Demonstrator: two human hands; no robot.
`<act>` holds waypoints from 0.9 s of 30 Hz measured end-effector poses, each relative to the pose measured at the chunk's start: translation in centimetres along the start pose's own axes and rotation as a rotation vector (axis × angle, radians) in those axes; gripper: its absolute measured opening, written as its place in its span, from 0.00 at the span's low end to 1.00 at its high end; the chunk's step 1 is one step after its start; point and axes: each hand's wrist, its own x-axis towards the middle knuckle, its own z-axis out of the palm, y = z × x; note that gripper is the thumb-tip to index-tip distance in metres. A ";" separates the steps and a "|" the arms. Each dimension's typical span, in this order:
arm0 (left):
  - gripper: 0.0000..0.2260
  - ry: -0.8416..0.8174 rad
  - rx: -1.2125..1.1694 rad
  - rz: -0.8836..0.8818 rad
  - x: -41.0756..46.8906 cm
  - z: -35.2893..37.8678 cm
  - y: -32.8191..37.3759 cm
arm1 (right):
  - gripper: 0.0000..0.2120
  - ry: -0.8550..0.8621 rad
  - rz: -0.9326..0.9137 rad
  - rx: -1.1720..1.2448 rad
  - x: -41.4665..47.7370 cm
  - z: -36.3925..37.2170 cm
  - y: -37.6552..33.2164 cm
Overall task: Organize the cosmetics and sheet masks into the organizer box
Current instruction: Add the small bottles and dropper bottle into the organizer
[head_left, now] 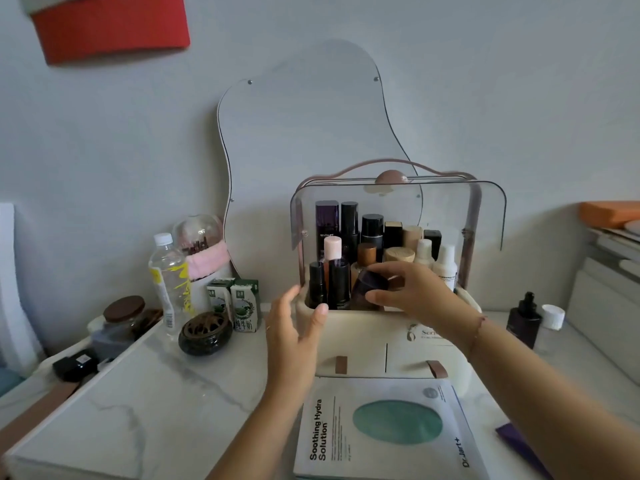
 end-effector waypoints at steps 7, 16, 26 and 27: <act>0.22 -0.117 -0.030 -0.006 1.2 -0.1 -1.7 | 0.21 -0.066 0.005 -0.058 0.3 0.3 0.5; 0.23 -0.128 -0.026 -0.027 0.7 -0.4 -2.2 | 0.07 -0.064 -0.078 -0.136 -0.8 0.6 0.4; 0.20 -0.148 -0.011 0.001 0.8 -0.3 -2.2 | 0.09 0.082 -0.138 -0.227 -3.4 0.4 0.5; 0.20 -0.151 -0.005 0.006 0.9 -0.3 -2.4 | 0.09 0.148 -0.146 -0.187 -4.1 0.0 0.8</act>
